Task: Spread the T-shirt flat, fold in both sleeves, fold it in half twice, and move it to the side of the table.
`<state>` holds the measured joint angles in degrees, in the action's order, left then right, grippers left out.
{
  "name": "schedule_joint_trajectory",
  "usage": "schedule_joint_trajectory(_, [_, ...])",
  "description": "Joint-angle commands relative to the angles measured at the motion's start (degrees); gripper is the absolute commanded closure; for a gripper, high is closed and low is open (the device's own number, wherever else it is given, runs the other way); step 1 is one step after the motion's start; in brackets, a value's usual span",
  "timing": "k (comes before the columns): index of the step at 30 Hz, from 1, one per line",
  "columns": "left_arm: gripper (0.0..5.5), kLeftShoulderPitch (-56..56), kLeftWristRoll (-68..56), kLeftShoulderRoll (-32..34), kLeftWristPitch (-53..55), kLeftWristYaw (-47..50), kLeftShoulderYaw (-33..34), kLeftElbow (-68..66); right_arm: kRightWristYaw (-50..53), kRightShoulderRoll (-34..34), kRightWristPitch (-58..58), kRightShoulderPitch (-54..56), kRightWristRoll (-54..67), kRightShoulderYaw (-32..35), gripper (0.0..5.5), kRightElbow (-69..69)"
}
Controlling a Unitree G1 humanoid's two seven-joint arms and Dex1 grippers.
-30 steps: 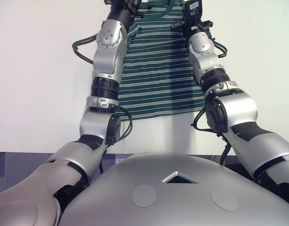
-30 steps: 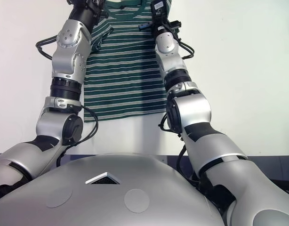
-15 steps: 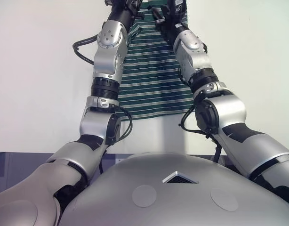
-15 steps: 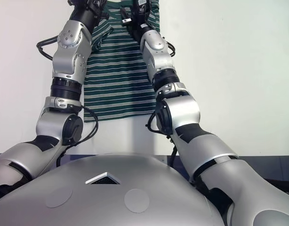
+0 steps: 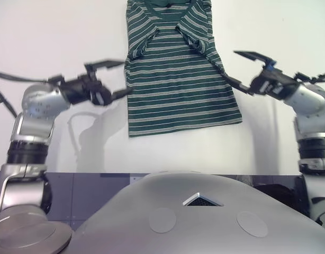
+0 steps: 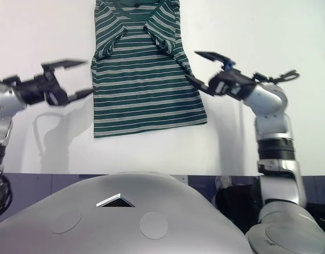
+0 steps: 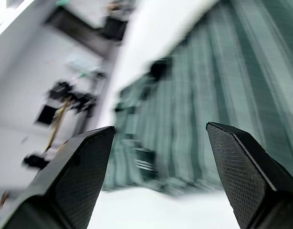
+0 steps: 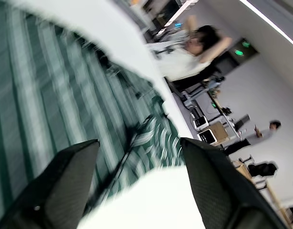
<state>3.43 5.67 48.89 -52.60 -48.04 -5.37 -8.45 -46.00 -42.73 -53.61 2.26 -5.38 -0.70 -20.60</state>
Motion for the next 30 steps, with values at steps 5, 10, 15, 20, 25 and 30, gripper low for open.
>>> schedule_joint_trajectory(5, [1.97, 8.44, 18.81, 2.66, -18.86, 7.8, 1.96, -3.66, 8.93, -9.87, -29.06, -3.06, -18.05, 2.89, 2.33, -19.54])
schedule_joint_trajectory(10, [1.97, 5.72, 26.61, -0.56, -15.75, 13.16, 0.02, -3.23, 17.95, -6.18, -30.02, -2.04, -34.12, 1.61, 2.33, -20.06])
schedule_joint_trajectory(15, [1.97, 5.86, 28.52, -1.05, -14.51, 15.7, -3.4, -1.76, 29.04, -5.62, -28.07, -1.27, -45.68, -1.85, 2.33, -18.34])
schedule_joint_trajectory(20, [2.8, 5.62, 28.01, -0.94, -11.07, 16.94, -5.48, 0.69, 37.9, -7.56, -27.18, 0.78, -52.11, -8.14, 3.48, -19.1])
schedule_joint_trajectory(25, [3.72, 4.73, 28.14, -0.18, -9.81, 17.99, -6.95, -0.02, 45.13, -9.47, -25.62, 3.48, -55.19, -13.46, 4.54, -20.37])
schedule_joint_trajectory(30, [4.51, 3.79, 27.54, 0.69, -9.78, 18.84, -8.39, -1.75, 45.22, -10.9, -26.62, 7.1, -49.42, -17.38, 5.23, -22.0])
